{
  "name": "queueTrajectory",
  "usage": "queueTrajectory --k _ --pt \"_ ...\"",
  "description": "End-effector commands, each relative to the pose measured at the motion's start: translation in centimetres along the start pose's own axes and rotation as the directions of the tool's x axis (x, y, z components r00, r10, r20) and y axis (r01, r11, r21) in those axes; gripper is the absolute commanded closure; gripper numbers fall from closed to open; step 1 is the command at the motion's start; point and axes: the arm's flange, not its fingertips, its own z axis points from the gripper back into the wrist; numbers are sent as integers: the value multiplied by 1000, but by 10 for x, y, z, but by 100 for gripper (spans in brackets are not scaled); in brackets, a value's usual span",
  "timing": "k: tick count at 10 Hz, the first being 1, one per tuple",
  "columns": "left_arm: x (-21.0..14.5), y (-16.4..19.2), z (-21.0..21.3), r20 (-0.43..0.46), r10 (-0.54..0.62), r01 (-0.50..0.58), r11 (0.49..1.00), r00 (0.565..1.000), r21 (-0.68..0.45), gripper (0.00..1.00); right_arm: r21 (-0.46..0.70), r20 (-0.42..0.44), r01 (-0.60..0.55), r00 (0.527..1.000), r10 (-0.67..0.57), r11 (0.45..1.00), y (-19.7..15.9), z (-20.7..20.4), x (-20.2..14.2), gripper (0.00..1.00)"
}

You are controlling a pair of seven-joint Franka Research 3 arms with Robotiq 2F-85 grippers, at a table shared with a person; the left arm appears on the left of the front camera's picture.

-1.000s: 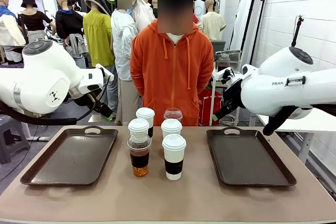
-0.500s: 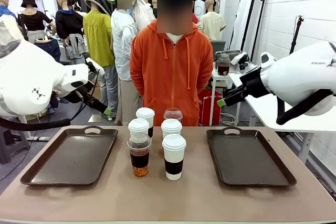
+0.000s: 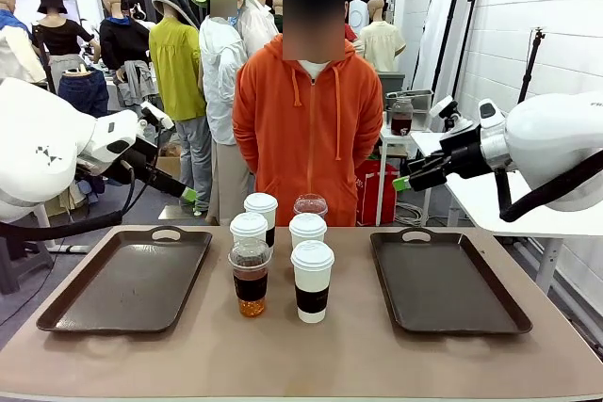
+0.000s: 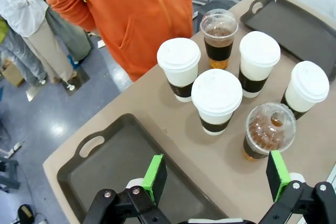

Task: Distribute the coffee onto the tray.
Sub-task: Pick up one iced Americano and place it on the right Handle tray.

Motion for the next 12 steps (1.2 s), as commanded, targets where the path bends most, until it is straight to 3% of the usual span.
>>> queueTrajectory --k 1,7,10,11,12 --pt "-5 0 3 51 6 -4 999 999 -37 0 17 25 -16 1000 16 1000 -1 -8 -8 0" --pt "2 -12 7 35 -43 41 998 998 54 0 15 -53 -38 998 39 999 1 -3 -6 0" --pt "3 -15 4 21 -58 56 996 998 70 0 5 -94 -29 995 30 1000 3 -2 -5 0" --pt "12 -11 6 35 -31 30 999 999 24 0 -4 -105 -14 994 14 1000 5 -2 -3 0" --pt "12 -11 6 35 -31 30 999 999 24 0 11 -66 -25 997 26 1000 2 -2 -6 0"
